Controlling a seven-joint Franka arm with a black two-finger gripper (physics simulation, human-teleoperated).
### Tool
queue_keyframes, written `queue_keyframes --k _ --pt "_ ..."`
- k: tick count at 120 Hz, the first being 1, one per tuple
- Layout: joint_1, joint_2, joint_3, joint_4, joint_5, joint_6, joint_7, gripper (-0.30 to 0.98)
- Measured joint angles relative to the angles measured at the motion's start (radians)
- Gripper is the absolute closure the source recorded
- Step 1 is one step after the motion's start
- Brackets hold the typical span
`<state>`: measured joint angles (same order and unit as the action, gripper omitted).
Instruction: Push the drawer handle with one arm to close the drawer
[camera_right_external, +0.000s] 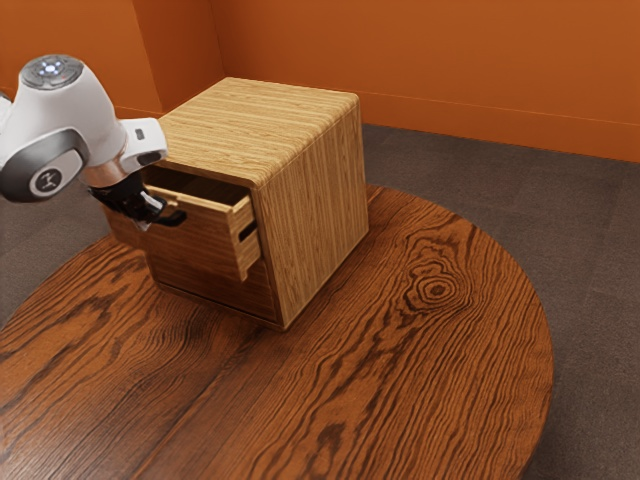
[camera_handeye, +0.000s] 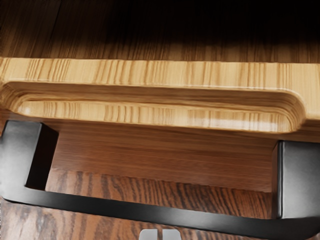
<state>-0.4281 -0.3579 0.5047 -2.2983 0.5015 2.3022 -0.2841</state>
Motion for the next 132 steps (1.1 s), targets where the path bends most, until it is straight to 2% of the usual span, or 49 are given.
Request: queue_keyframes --k 54,78,96,132 --pt "-0.073 0.038 0.081 0.001 0.073 0.139 -0.001 0.79" --pt "-0.079 0.047 0.090 0.001 0.121 0.199 -0.002 0.79" --pt "-0.150 0.057 0.162 0.003 0.177 0.237 -0.008 0.79" --pt "-0.168 0.058 0.181 0.003 0.251 0.272 -0.028 0.78"
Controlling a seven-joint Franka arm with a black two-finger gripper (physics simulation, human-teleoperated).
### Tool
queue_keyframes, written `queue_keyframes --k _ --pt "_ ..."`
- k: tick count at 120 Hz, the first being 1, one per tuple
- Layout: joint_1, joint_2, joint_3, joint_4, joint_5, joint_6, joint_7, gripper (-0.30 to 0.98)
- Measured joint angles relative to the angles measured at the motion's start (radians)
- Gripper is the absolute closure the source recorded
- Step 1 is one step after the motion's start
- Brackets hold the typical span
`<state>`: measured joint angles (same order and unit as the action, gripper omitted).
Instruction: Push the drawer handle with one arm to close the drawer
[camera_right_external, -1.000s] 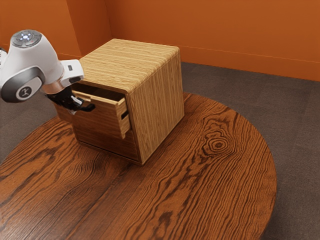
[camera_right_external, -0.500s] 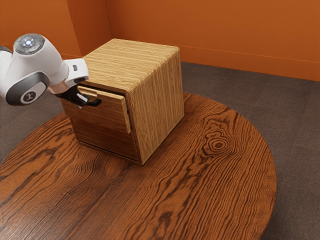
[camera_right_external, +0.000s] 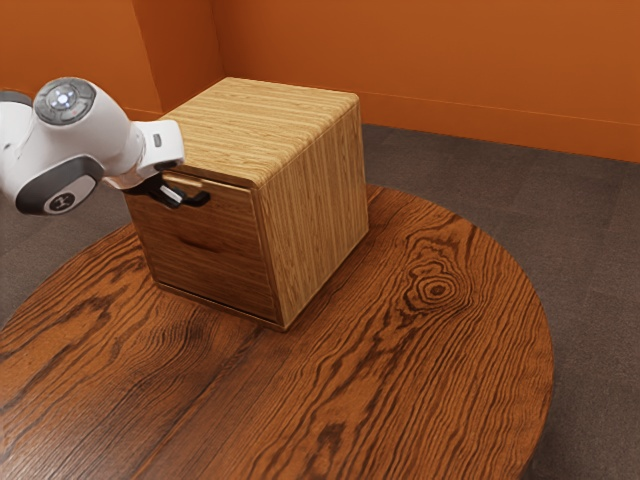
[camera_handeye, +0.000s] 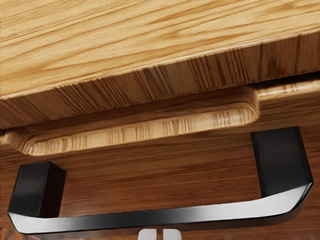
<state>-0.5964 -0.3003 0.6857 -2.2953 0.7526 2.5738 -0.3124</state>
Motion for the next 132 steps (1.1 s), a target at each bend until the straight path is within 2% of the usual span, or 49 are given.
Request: queue_keyframes --k 18,31,40,50,66,79,96,112,132 --pt "0.001 -0.004 0.000 -0.011 0.015 0.001 -0.010 0.78" --pt "0.002 -0.050 -0.026 -0.019 0.006 -0.060 -0.016 0.79" --pt "0.003 -0.076 -0.070 0.024 -0.057 -0.146 -0.014 0.79" --pt "0.002 -0.081 -0.134 0.148 -0.133 -0.287 -0.009 0.79" --pt "-0.024 -0.050 -0.153 0.357 -0.243 -0.515 0.016 0.78" --pt "-0.042 -0.022 -0.154 0.441 -0.306 -0.663 0.046 0.54" --pt "-0.066 -0.004 -0.146 0.476 -0.339 -0.800 0.076 0.28" --pt "-0.068 -0.002 -0.143 0.478 -0.349 -0.866 0.098 0.15" --pt "-0.069 0.000 -0.143 0.477 -0.352 -0.905 0.119 0.07"
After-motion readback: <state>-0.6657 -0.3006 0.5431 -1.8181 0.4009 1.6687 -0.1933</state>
